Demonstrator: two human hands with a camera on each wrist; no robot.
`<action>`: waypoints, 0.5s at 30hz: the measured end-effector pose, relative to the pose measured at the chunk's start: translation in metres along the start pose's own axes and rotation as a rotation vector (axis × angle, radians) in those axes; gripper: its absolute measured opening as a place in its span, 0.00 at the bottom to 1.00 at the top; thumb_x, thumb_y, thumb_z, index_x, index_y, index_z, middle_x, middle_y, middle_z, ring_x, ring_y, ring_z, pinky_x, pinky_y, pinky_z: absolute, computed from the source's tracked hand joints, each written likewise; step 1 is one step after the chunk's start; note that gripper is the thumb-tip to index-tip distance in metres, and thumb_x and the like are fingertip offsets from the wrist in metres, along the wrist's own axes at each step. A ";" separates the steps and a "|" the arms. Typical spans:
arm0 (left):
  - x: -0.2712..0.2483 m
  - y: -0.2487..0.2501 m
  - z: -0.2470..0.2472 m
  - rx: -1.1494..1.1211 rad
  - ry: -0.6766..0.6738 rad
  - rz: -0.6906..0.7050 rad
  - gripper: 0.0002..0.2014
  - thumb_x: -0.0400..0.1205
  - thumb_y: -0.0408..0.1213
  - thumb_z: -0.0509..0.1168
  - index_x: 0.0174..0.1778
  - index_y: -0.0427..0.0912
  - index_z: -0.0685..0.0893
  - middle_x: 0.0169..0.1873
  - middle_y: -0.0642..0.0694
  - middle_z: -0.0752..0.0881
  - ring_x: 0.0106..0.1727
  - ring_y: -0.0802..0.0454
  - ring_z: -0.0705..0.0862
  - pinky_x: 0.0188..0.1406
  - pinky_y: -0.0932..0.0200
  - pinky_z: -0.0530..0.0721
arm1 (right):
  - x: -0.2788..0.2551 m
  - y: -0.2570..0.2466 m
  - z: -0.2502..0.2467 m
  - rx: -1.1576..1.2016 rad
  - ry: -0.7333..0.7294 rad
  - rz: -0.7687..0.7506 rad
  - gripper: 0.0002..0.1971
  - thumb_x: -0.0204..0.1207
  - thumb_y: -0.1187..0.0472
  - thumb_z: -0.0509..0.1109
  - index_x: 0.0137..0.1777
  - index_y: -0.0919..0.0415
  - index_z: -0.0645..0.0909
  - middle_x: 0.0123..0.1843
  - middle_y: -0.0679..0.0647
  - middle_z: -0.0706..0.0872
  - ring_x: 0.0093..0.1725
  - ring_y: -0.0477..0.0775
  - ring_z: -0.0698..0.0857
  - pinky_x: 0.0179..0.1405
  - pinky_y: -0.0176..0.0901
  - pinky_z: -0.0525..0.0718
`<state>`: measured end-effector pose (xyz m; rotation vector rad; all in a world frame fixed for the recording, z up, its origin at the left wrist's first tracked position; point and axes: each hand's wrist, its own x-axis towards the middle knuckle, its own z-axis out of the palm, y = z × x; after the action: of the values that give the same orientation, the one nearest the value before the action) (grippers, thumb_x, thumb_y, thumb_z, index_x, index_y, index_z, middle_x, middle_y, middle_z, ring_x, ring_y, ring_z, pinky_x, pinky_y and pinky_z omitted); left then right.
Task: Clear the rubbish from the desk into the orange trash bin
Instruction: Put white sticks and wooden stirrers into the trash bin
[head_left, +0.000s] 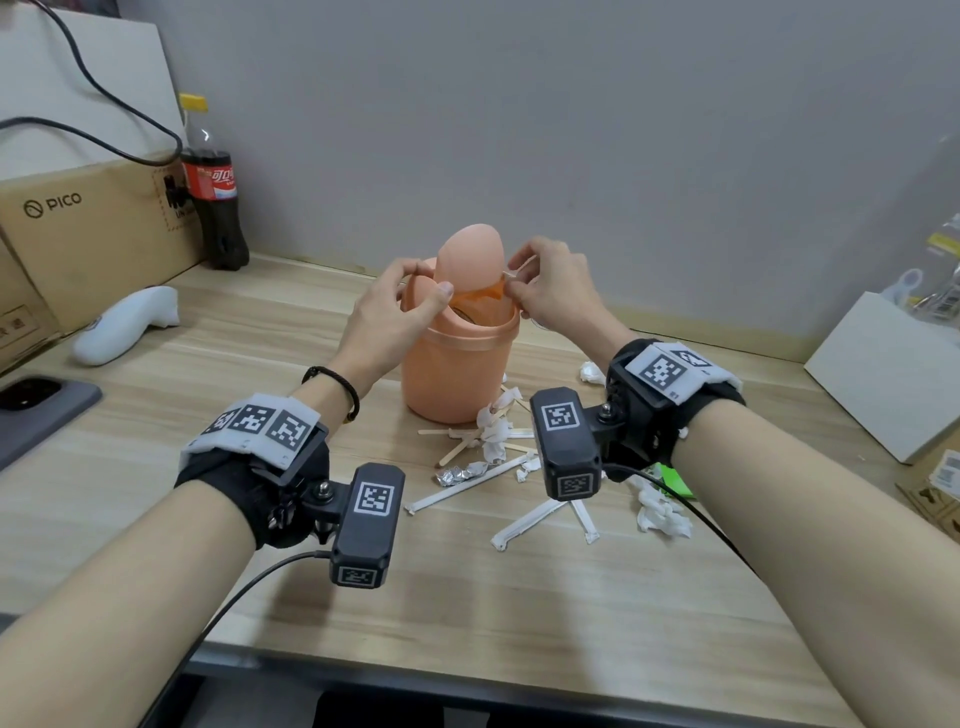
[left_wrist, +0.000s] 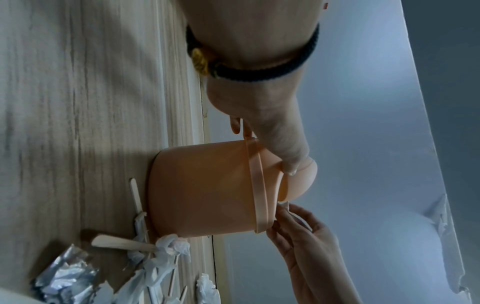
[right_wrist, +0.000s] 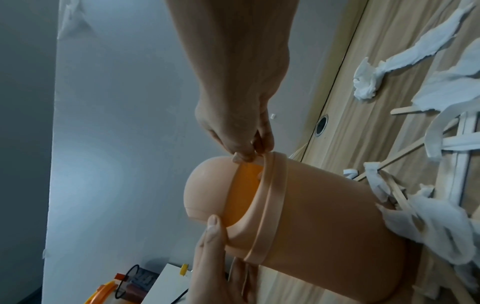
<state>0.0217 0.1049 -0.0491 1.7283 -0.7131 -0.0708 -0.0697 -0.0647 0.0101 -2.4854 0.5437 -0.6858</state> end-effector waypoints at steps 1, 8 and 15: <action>0.000 0.000 0.000 -0.004 -0.002 -0.003 0.18 0.77 0.62 0.67 0.60 0.62 0.79 0.62 0.54 0.85 0.67 0.55 0.81 0.68 0.50 0.80 | 0.000 0.001 0.000 0.034 0.018 0.002 0.07 0.76 0.61 0.72 0.40 0.52 0.78 0.35 0.51 0.86 0.39 0.55 0.85 0.32 0.45 0.81; 0.000 0.000 0.002 -0.013 0.006 0.005 0.18 0.77 0.62 0.67 0.60 0.61 0.79 0.61 0.55 0.85 0.66 0.55 0.81 0.67 0.50 0.81 | 0.002 0.001 -0.008 0.000 0.014 -0.019 0.15 0.75 0.63 0.71 0.29 0.45 0.80 0.28 0.46 0.85 0.44 0.60 0.88 0.64 0.62 0.81; 0.001 0.004 -0.003 -0.001 -0.027 -0.006 0.12 0.75 0.62 0.68 0.52 0.67 0.78 0.59 0.57 0.86 0.64 0.56 0.83 0.66 0.50 0.81 | 0.011 -0.005 -0.005 -0.020 -0.028 0.059 0.14 0.72 0.66 0.68 0.29 0.48 0.80 0.32 0.53 0.88 0.48 0.61 0.89 0.55 0.57 0.87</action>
<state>0.0218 0.1069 -0.0439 1.7313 -0.7278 -0.0985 -0.0621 -0.0679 0.0205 -2.4832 0.6142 -0.6248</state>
